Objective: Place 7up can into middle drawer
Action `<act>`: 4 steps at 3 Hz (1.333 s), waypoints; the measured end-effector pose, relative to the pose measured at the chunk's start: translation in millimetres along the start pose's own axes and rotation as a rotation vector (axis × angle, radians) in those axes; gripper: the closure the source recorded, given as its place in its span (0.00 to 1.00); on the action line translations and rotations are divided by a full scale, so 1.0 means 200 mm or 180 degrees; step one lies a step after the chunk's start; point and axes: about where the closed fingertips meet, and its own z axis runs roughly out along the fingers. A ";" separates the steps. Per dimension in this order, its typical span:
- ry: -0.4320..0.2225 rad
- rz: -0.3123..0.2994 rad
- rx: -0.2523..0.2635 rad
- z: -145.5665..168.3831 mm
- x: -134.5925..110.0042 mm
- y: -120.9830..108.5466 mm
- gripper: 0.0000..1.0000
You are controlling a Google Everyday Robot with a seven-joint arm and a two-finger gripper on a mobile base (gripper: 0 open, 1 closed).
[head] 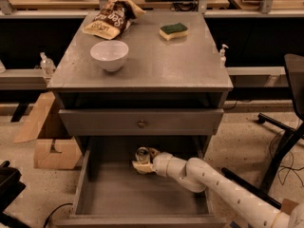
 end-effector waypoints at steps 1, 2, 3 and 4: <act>-0.0090 0.0051 -0.0105 0.01 0.10 0.06 1.00; -0.0093 0.0055 -0.0120 0.02 0.10 0.07 0.81; -0.0097 0.0056 -0.0131 0.03 0.10 0.08 0.58; -0.0100 0.0056 -0.0141 0.04 0.09 0.09 0.35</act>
Offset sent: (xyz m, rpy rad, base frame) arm -0.0105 0.0042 -0.0184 0.0328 0.0047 0.0253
